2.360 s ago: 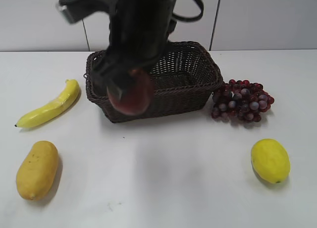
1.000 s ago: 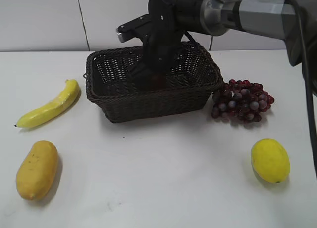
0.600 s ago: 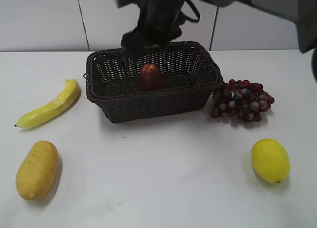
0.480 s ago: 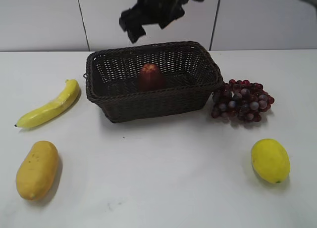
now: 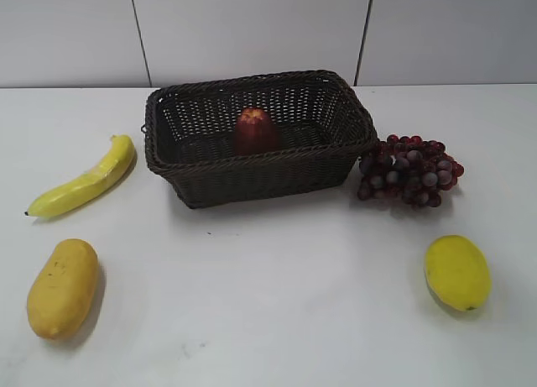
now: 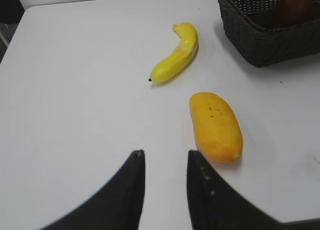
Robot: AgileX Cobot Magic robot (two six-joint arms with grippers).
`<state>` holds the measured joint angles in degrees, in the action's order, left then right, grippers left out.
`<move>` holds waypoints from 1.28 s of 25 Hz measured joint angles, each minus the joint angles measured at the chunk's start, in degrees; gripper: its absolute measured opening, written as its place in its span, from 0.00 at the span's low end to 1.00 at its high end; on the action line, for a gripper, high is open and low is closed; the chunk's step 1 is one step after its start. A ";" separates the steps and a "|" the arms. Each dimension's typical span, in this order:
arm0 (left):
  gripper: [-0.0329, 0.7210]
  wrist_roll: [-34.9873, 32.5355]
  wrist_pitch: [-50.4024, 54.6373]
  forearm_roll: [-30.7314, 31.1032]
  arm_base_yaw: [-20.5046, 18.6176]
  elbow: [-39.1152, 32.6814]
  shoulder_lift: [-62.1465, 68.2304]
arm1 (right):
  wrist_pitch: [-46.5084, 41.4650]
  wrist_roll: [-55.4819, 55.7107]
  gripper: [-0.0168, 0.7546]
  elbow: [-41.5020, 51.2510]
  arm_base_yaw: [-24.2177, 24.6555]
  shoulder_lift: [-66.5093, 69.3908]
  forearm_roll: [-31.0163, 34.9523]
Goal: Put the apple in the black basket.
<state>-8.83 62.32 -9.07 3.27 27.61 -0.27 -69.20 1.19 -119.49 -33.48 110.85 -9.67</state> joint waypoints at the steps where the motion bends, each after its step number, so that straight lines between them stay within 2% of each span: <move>1: 0.34 0.00 0.00 0.00 0.00 0.00 0.00 | -0.15 0.16 0.83 1.99 0.31 -1.90 -0.23; 8: 0.34 0.00 0.00 0.00 0.00 0.00 0.00 | -0.13 2.76 0.80 23.26 0.84 -19.22 1.14; 14: 0.34 0.00 0.00 0.00 0.00 0.00 0.00 | 6.11 3.35 0.79 46.84 0.84 -39.41 5.24; 20: 0.34 0.00 0.00 0.00 0.00 0.00 0.00 | 8.36 3.41 0.79 67.16 0.84 -59.97 5.51; 26: 0.34 0.00 0.00 0.00 0.00 0.00 0.00 | 8.99 1.01 0.79 79.24 0.84 -76.74 5.02; 32: 0.34 0.00 0.00 0.00 0.00 0.00 0.00 | 9.49 0.11 0.79 86.99 0.84 -88.07 4.98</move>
<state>-8.83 62.32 -9.07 3.27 27.61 -0.27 -59.71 1.30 -32.50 -32.64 22.78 -4.69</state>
